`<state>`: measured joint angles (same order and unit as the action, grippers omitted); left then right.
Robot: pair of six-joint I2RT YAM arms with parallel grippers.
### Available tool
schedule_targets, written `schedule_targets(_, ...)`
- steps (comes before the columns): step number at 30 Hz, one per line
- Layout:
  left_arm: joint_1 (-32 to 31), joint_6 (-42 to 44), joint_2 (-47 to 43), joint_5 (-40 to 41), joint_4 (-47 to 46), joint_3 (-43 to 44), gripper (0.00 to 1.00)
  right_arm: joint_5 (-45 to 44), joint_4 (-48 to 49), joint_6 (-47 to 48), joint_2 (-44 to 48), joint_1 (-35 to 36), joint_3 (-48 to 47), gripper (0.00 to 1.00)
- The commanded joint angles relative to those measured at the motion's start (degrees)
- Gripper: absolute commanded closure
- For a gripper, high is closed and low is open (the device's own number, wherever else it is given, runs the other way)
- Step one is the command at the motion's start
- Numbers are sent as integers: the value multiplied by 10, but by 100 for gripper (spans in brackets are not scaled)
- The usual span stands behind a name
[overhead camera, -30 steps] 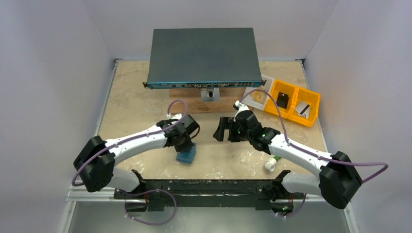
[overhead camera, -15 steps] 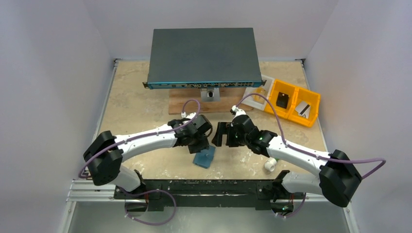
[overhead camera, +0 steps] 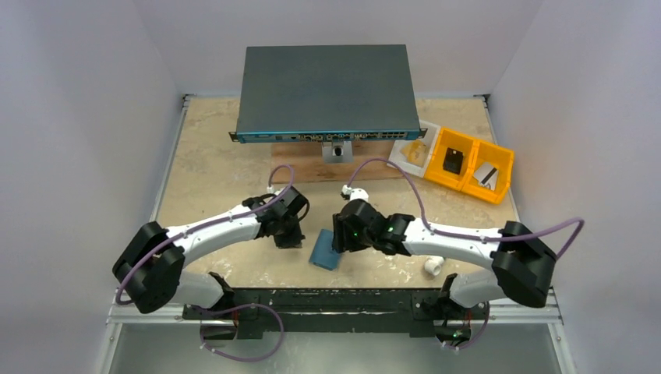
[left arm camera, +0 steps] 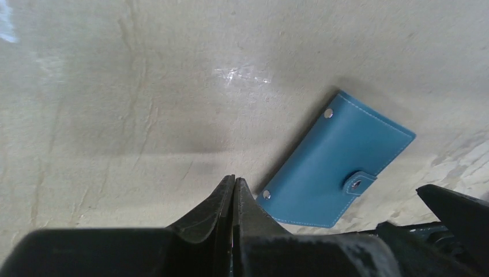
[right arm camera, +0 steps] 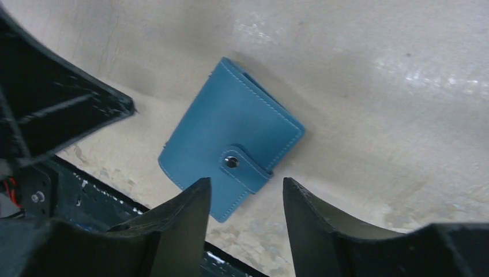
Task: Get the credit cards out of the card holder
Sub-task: Open the card holder at the center of the board.
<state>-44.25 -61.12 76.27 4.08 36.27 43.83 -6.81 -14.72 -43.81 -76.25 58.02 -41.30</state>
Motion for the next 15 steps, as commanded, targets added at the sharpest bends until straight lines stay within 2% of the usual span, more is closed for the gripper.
schedule_targets(1,0,18,32,-58,-82,-25,100,-103,-26,-44,-47,50,-68,54)
schedule_targets(5,-5,-12,59,-86,-137,-46,100,-115,-31,-57,-80,63,-87,55)
schedule_targets(15,-70,-95,84,-66,-168,-53,100,-140,-63,-62,-136,75,-120,71)
